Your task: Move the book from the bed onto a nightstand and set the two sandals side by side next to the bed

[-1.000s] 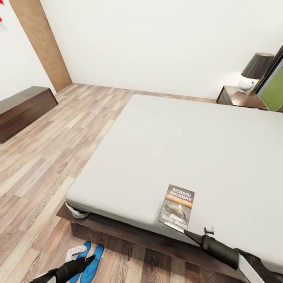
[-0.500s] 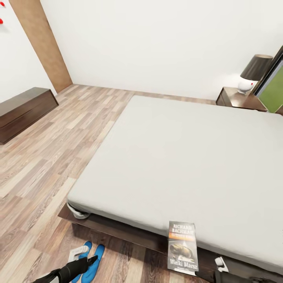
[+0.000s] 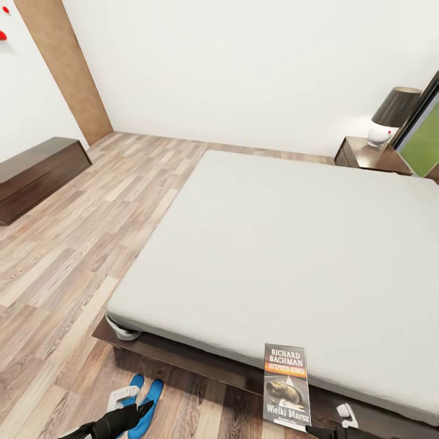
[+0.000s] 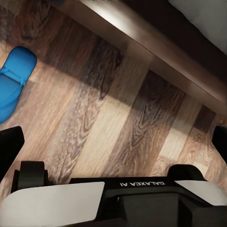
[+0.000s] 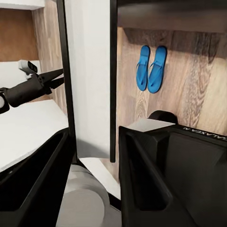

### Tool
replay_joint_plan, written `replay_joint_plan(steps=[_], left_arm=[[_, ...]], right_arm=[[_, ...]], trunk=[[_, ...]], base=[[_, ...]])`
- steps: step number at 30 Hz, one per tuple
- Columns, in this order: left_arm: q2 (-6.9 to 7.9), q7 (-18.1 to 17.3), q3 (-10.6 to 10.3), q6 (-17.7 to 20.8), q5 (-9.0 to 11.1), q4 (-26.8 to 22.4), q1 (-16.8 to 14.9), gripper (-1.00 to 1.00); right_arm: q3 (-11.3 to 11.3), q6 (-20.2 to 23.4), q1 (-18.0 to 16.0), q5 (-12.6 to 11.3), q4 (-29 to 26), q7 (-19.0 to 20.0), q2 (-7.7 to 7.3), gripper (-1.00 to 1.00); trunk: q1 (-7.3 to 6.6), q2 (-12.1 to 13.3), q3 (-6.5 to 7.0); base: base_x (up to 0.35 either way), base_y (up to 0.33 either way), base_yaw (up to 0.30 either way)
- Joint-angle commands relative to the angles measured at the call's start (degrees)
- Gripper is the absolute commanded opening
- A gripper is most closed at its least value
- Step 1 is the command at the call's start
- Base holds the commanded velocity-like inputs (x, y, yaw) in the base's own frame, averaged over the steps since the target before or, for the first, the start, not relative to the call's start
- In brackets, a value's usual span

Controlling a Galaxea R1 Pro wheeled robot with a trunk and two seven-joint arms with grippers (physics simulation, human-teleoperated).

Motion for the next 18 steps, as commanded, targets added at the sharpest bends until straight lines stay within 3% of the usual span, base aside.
replay_joint_plan(steps=[1,18], left_arm=[[0.02,-0.14,0.12,-0.27,-0.15,0.08,-0.04,1.00],[0.02,-0.16,0.22,-0.26,-0.15,0.08,0.01,1.00]], right_arm=[[0.38,0.58,-0.03,-0.57,-0.02,0.06,-0.06,-1.00],[0.34,0.36,-0.03,-0.66,0.60,-0.33,-0.06,-1.00]], trunk=[[-0.22,0.39,0.15],[-3.96,7.21,3.20]], base=[[0.000,0.000,0.000],[0.000,0.000,0.000]])
